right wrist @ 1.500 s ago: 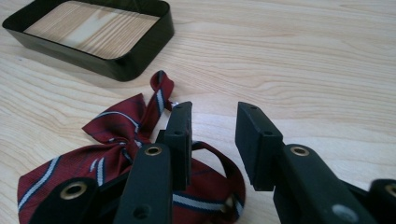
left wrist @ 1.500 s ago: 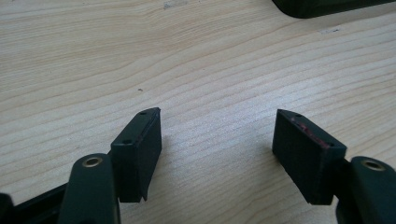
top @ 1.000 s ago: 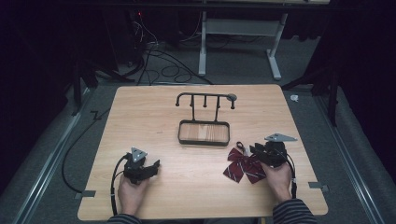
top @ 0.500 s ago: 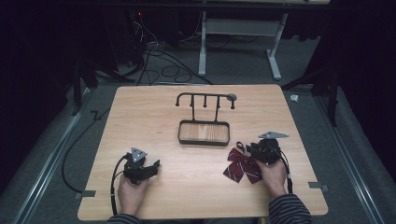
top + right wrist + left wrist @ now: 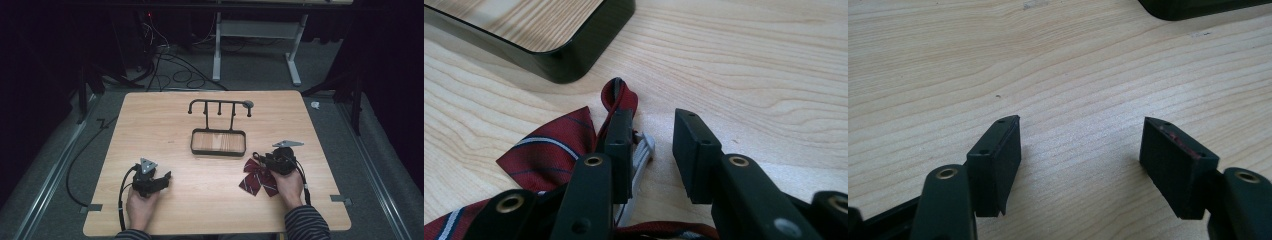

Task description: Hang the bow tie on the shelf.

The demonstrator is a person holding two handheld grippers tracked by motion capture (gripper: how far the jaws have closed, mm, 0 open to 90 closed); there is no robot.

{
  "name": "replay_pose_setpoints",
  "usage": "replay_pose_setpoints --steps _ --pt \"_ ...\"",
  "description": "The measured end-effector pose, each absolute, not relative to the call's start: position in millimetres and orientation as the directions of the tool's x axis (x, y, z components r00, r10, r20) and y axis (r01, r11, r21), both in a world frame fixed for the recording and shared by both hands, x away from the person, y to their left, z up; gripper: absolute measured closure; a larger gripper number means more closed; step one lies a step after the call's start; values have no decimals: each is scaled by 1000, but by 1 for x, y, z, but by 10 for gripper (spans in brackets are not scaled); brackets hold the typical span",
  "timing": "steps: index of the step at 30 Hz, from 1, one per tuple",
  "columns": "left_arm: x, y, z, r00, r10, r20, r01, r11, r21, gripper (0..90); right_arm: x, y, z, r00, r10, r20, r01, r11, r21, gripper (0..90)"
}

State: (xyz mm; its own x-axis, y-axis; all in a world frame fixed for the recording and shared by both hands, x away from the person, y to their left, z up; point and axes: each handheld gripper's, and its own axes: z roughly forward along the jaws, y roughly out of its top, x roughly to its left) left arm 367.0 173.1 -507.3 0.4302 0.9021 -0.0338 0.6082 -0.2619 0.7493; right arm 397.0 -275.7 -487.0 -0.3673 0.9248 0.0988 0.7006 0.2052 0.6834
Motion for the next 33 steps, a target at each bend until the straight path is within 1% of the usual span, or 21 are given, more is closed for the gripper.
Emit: replay_pose_setpoints --steps 8,9,14,19,28,33 --pt "367 173 -507 431 902 -36 610 -262 748 333 400 -273 -491 -375 922 97 709 219 670 730" --pt "367 173 -507 431 902 -36 610 -262 748 333 400 -273 -492 -375 922 95 712 221 667 755" --pt "367 173 -507 431 902 -36 610 -262 748 333 400 -272 -492 -381 921 81 707 234 668 789" --pt "367 173 -507 431 901 -37 610 -261 748 333 400 -273 -492 -389 919 68 705 249 664 843" --pt "367 173 -507 431 902 -37 610 -261 748 333 397 -272 -488 -406 912 62 694 263 670 856" --pt "367 173 -507 430 902 -35 609 -262 748 333 393 -277 -480 -409 911 50 675 265 689 856"
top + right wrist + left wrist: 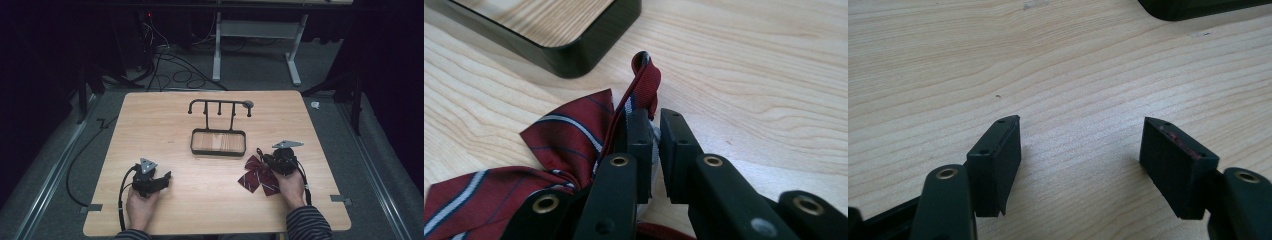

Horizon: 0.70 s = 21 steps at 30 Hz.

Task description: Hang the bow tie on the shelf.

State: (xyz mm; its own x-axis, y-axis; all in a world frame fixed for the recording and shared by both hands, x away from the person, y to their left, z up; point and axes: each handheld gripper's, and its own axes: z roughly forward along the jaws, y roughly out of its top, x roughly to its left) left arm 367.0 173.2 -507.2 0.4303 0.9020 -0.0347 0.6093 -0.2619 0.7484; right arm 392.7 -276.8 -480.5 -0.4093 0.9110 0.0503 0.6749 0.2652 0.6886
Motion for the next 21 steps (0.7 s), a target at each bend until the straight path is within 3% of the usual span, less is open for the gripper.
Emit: replay_pose_setpoints --steps 21 --pt "367 173 -507 430 902 -32 608 -264 749 334 383 -282 -441 -431 902 12 600 277 750 857"
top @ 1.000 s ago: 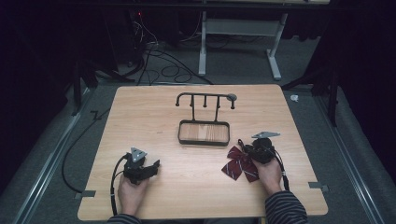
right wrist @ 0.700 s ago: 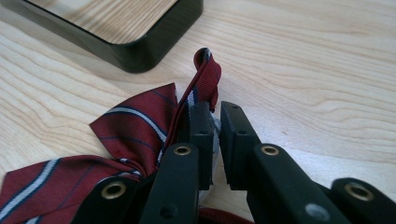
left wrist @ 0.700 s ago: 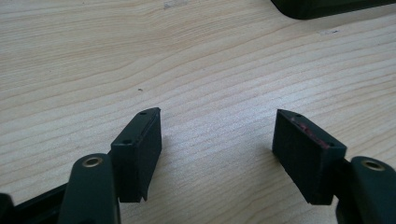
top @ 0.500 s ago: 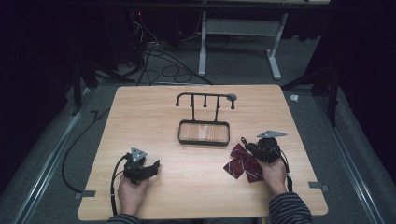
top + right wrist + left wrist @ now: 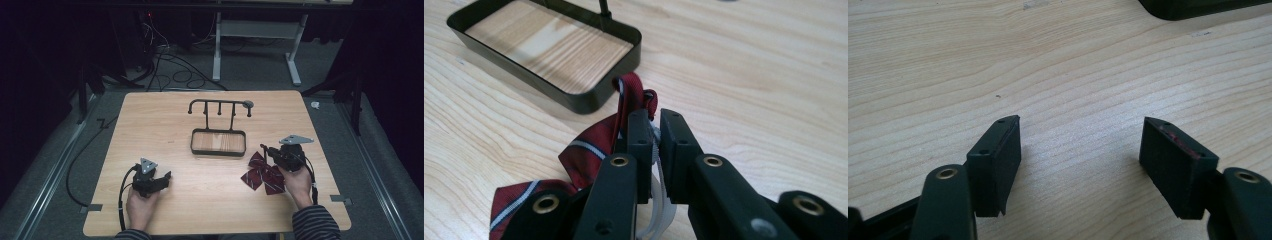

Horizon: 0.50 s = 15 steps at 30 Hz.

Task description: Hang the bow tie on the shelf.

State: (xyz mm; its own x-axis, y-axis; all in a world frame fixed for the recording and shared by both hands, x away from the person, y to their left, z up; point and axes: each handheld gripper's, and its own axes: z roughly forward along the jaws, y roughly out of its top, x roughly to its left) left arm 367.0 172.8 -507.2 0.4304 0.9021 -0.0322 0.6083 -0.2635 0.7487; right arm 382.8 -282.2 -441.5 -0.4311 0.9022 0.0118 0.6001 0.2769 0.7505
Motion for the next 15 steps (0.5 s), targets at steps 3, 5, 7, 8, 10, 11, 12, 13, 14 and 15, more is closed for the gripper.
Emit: replay_pose_setpoints --steps 3,5,7,8,10,11,12,13,14,15 --pt "367 173 -507 431 902 -33 609 -263 749 334 382 -280 -435 -436 900 -1 587 285 758 858" --pt "367 173 -507 430 902 -33 609 -263 749 333 381 -279 -430 -440 898 -5 578 288 763 858" --pt "367 173 -507 431 902 -34 609 -263 748 333 380 -278 -426 -447 894 -8 568 291 770 858" --pt "367 173 -507 431 902 -34 609 -263 748 333 380 -278 -424 -448 894 -10 563 291 773 858" --pt "367 173 -507 430 902 -34 608 -262 749 333 379 -276 -419 -452 892 -15 554 293 779 858" --pt "367 173 -507 430 902 -34 608 -262 749 333 379 -276 -419 -452 892 -15 554 293 779 858" --pt "367 173 -507 431 902 -34 610 -263 748 333 379 -275 -417 -455 890 -19 548 296 782 858" --pt "367 173 -507 430 902 -35 609 -262 749 333 378 -275 -414 -458 889 -23 541 299 786 858" --pt "367 173 -507 430 902 -35 610 -262 748 333 377 -274 -412 -460 888 -24 538 299 788 858" --pt "367 173 -507 430 902 -35 609 -262 749 333 377 -273 -408 -466 884 -34 524 307 795 858"
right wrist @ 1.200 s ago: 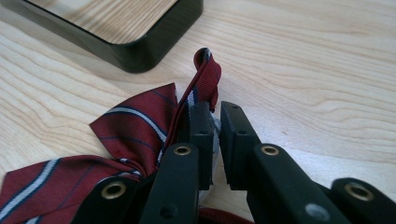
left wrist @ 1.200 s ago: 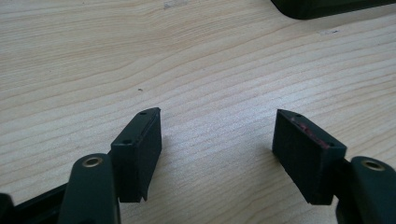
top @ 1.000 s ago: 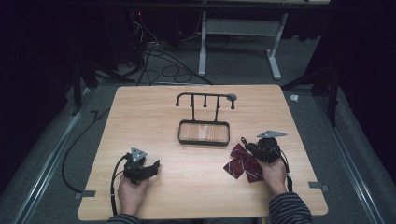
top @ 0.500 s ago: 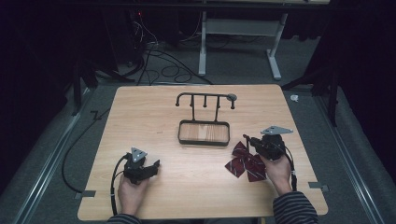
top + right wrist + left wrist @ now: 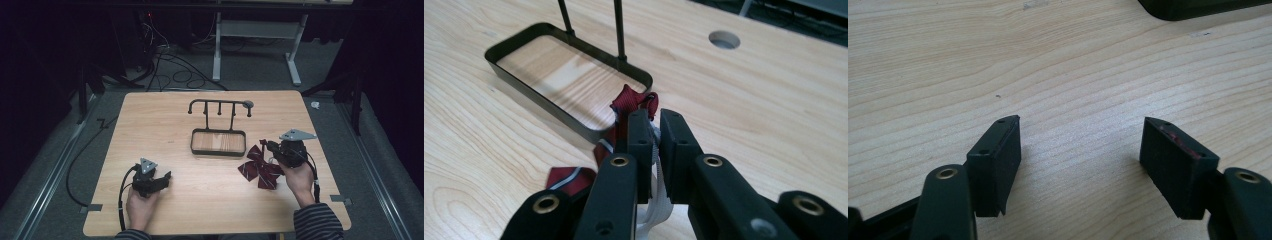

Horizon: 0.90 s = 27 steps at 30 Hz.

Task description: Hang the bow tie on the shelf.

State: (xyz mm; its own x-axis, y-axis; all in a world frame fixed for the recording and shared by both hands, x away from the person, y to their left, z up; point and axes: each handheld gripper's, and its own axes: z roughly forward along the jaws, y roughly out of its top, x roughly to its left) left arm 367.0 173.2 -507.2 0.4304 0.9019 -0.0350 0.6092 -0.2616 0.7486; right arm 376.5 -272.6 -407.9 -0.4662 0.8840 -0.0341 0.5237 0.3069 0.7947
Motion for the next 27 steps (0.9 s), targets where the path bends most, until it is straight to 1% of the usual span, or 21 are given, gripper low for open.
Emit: replay_pose_setpoints --steps 10,27 --pt "367 173 -507 431 901 -38 610 -261 748 333 373 -264 -389 -496 867 -55 473 322 820 858" --pt "367 173 -507 431 901 -37 610 -261 748 333 370 -253 -367 -535 842 -70 420 337 843 858"
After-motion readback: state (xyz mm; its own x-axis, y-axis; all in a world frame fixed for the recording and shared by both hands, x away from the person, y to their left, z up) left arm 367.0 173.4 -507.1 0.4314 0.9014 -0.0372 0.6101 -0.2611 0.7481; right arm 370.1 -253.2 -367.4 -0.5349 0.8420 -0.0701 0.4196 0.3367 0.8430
